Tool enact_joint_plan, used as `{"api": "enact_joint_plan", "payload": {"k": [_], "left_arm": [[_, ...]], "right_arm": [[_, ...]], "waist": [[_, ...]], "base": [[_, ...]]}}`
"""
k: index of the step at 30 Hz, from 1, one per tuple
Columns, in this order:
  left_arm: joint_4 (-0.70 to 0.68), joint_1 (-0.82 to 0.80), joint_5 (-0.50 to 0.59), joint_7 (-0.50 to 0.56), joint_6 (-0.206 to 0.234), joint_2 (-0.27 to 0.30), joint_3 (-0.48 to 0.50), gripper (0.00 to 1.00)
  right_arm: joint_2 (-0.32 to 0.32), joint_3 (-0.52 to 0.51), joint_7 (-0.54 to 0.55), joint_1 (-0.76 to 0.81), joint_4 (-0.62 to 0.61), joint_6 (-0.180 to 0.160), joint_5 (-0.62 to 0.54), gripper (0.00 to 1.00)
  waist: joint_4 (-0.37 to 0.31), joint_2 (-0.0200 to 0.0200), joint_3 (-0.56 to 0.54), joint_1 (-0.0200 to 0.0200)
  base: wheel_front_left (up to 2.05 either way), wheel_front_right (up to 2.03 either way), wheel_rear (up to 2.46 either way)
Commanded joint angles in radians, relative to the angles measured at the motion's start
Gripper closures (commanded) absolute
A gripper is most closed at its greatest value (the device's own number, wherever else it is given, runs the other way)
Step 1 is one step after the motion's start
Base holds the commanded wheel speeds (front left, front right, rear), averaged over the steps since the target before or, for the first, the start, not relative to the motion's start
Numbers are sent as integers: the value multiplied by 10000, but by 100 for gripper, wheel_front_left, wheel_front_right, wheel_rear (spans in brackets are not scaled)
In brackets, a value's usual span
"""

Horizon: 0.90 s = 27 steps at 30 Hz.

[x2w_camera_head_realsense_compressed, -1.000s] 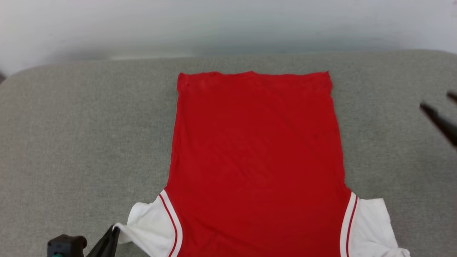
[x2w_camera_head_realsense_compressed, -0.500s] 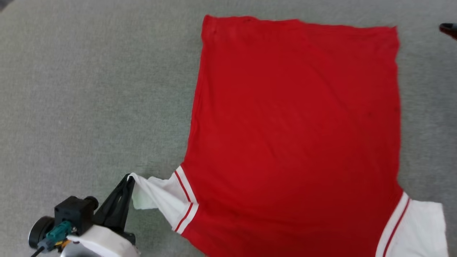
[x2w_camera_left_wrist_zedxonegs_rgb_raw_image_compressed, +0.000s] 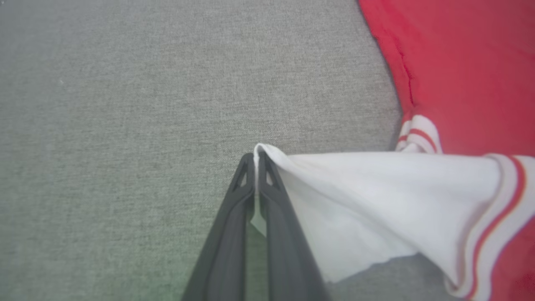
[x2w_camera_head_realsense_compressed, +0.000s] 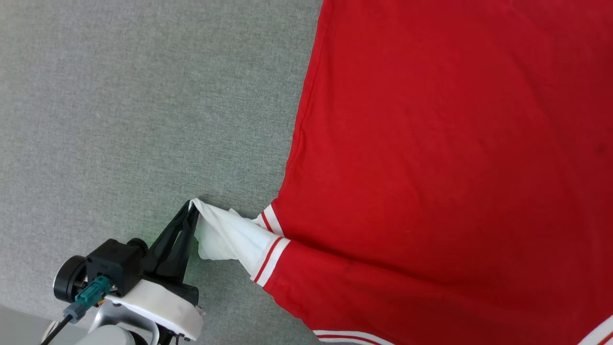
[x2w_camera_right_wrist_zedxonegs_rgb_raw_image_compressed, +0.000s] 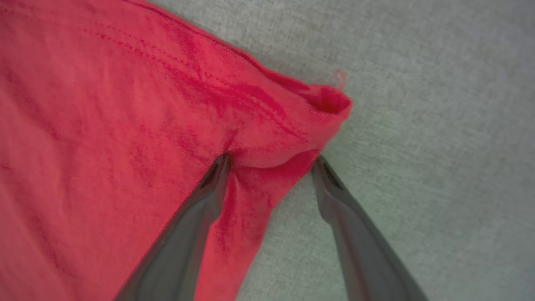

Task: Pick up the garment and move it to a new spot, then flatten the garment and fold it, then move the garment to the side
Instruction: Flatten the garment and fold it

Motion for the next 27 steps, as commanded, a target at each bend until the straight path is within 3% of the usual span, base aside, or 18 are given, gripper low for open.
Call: {"api": "enact_joint_plan", "payload": {"k": [1, 5, 6, 12, 14, 18, 22, 27], "left_arm": [[45, -136, 53, -50, -20, -65, 65, 100], [183, -208, 124, -56, -70, -148, 109, 100], [209, -229, 153, -57, -107, -177, 112, 100], [380, -122, 179, -69, -147, -178, 254, 100], [446, 216, 127, -75, -85, -32, 423, 100], [402, 598, 42, -78, 5, 73, 534, 100], [312, 1046, -58, -80, 127, 184, 633, 100], [154, 1678, -209, -80, 351, 334, 733, 100]], "right_arm": [[175, 26, 92, 439, 156, -4, -13, 0], [504, 80, 20, 1283, 133, -4, -218, 0], [523, -15, -25, 1361, 89, -4, -179, 100], [395, -193, -511, 1023, -668, -4, -132, 100], [573, -158, -1122, 707, -1098, -4, 194, 100], [388, 482, -1403, 962, -1514, -4, 615, 100], [-292, 1161, -1751, 1396, -2453, -4, 1411, 100], [-1734, 2032, -2092, 2573, -4113, -4, 2435, 100]], "waist": [[153, -1, 243, -2], [67, -1, 292, -2], [44, -1, 267, -2], [-211, -1, -242, -2], [-524, -1, -901, -2], [-865, -1, -1653, -2], [-1147, -1, -2370, -2], [-1530, -1, -3187, -2]], "base": [[0, 0, 0], [0, 0, 0], [0, 0, 0], [0, 0, 0], [0, 0, 0], [0, 0, 0], [0, 0, 0], [0, 0, 0]]}}
